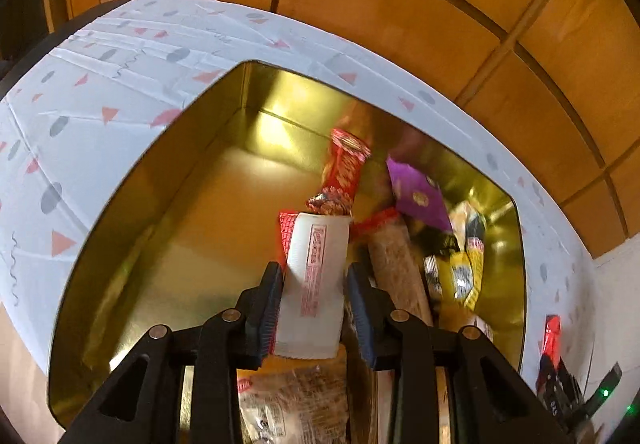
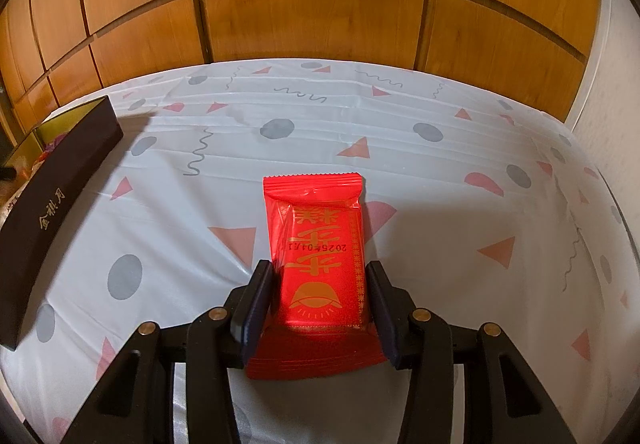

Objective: Organize snacks
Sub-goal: 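Carry the white packet into the tin and release it with the left gripper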

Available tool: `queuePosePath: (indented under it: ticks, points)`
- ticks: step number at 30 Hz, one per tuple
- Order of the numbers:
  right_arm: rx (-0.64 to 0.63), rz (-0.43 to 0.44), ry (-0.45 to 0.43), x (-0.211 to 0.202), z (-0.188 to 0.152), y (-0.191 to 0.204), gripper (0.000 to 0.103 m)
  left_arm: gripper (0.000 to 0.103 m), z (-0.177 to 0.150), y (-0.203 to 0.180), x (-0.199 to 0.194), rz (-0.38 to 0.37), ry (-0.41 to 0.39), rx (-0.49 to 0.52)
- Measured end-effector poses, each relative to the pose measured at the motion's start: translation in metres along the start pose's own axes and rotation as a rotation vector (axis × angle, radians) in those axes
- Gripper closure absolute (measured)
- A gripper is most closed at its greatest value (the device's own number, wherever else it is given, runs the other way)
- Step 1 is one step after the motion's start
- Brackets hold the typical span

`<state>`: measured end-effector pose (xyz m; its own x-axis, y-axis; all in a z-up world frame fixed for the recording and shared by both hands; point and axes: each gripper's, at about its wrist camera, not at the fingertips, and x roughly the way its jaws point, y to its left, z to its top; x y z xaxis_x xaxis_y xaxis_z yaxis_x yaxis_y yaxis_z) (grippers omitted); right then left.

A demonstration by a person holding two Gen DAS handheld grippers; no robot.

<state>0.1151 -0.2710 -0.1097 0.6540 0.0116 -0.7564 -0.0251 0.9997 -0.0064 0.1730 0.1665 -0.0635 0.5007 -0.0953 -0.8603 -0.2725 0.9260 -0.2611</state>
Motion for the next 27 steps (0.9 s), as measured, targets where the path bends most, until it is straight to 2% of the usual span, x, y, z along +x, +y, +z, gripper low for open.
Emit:
queuePosePath:
  ticks: [5,7,10,18,27]
  points:
    - [0.0,-0.001,-0.001,0.0,0.0,0.0,0.055,0.066,-0.011,0.001,-0.02,0.016,-0.05,0.001]
    - [-0.001,-0.002,-0.001,0.0,0.0,0.0,0.055,0.066,-0.021,-0.006,-0.03,0.06,-0.082,0.041]
    - [-0.004,-0.006,-0.001,0.0,-0.001,0.001,0.055,0.066,-0.035,-0.015,-0.038,0.087,-0.1,0.088]
    - [-0.008,-0.012,-0.001,0.0,-0.001,0.002,0.055,0.066,-0.063,-0.027,-0.056,0.082,-0.123,0.137]
    - [-0.023,-0.032,0.014,0.0,0.001,0.003,0.054,0.066,-0.076,-0.032,-0.072,0.088,-0.169,0.192]
